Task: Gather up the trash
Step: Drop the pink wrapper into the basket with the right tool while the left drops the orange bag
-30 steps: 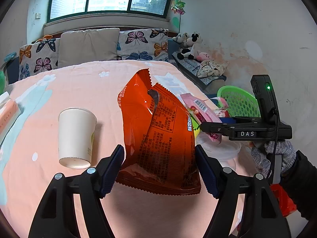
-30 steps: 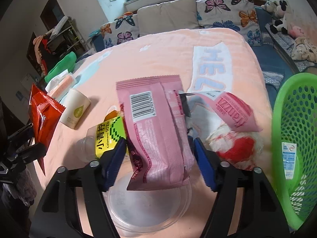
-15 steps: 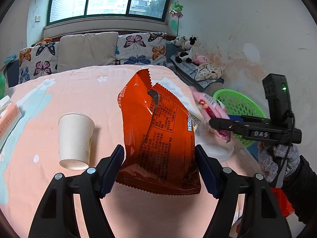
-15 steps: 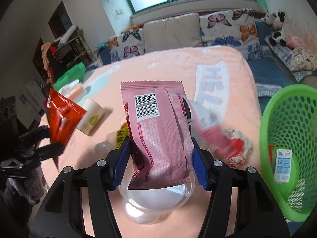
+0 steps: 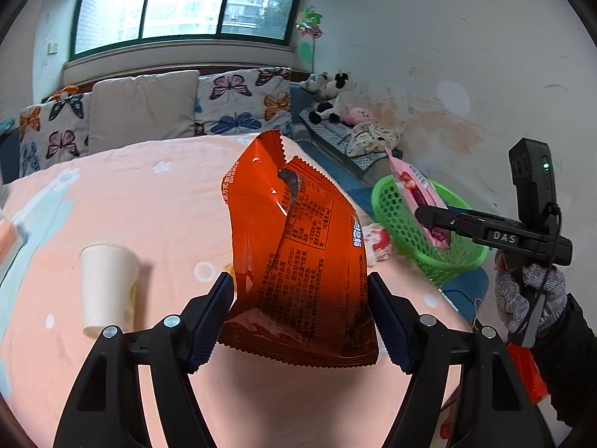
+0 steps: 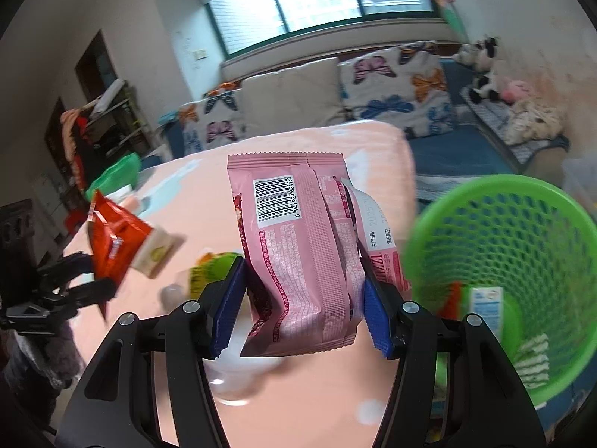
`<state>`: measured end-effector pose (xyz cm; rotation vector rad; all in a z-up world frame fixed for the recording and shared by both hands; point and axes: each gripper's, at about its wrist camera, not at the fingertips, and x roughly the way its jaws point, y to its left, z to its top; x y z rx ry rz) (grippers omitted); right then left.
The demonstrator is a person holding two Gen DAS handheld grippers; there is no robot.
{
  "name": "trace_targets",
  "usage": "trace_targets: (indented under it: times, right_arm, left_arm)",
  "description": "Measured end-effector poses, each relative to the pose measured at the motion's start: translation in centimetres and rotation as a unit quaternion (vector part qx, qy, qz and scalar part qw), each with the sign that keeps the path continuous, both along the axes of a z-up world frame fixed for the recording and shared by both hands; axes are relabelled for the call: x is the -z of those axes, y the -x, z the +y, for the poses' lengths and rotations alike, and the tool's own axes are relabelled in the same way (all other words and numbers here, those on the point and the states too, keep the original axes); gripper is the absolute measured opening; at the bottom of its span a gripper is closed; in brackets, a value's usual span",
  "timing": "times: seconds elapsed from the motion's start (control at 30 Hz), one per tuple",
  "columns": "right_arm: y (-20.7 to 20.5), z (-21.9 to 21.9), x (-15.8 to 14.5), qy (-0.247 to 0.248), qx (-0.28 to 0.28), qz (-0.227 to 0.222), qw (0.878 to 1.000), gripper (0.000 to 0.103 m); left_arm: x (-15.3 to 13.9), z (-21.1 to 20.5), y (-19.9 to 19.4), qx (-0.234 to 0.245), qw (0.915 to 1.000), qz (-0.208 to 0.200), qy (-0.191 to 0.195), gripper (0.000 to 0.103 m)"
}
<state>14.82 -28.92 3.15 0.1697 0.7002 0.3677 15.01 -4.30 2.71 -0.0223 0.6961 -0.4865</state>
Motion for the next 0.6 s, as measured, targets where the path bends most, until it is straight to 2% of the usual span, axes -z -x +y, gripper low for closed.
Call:
trace_targets:
  times: [0.43,0.6]
  right_arm:
    - [0.3,-9.6,3.9,0.051,0.112,0.047,0.991,0.061]
    - [0.0,-12.0,5.4,0.054,0.134,0.066,0.987,0.066]
  left_arm:
    - [-1.3,-7.1,-1.9,0.047,0.9989,0.004,-0.001,0.070]
    - [-1.4,-10.1,-2.9,0.064,0.9979,0.008,-0.008,0.070]
